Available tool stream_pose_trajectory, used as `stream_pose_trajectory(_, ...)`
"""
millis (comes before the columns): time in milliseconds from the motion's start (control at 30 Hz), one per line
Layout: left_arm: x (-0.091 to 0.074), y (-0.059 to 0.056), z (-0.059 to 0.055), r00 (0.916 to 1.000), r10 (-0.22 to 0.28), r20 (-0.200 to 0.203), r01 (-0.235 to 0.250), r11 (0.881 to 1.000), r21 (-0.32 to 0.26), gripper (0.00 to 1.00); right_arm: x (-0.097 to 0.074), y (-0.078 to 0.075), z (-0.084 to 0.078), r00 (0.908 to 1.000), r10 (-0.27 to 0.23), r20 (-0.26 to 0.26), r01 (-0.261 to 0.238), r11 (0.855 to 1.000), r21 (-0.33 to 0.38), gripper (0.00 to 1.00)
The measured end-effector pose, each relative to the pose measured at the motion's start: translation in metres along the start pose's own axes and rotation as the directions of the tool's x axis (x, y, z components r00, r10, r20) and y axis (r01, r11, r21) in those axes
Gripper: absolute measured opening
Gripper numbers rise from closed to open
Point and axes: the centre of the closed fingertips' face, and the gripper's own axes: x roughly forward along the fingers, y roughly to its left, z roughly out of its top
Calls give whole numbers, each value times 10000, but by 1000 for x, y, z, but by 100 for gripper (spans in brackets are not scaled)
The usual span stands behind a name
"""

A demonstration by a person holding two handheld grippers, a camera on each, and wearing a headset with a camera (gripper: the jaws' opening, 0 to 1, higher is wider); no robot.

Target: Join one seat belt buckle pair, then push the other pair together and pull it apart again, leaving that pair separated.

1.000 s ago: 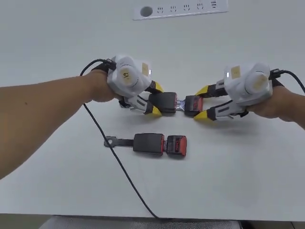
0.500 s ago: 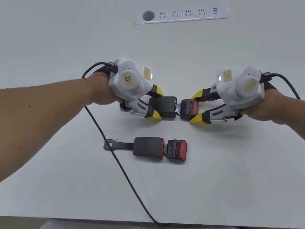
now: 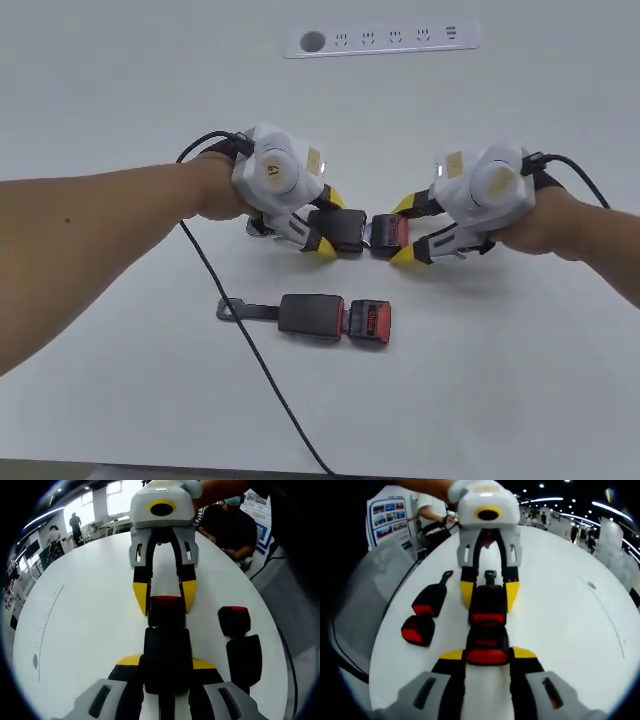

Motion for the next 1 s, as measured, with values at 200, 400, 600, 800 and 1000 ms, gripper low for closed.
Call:
stream_pose_trajectory(200, 0, 0, 0, 10000, -14, 24, 14, 10000, -12, 35, 0, -1, 0, 10000, -45, -29, 45, 10000, 50, 33)
stream_pose_trajectory(400, 0, 1, 0, 10000, -24, 42, 24, 10000, -8, 35, 1, -1, -1, 10000, -27, -20, 27, 10000, 26, 33)
stream_pose_trajectory(600, 0, 0, 0, 10000, -42, 39, 42, 10000, 6, 35, 1, -1, -1, 10000, -79, -22, 79, 10000, 31, 33)
stream_pose_trajectory(800, 0, -1, 0, 9999, -49, 87, 49, 10000, -10, 35, 2, -1, -1, 9999, -140, -71, 140, 9999, 29, 33)
stream_pose_trajectory(1000, -1, -1, 0, 9999, -51, 106, 51, 10000, -21, 35, 2, -1, -1, 9999, -160, -65, 160, 9999, 2, 34)
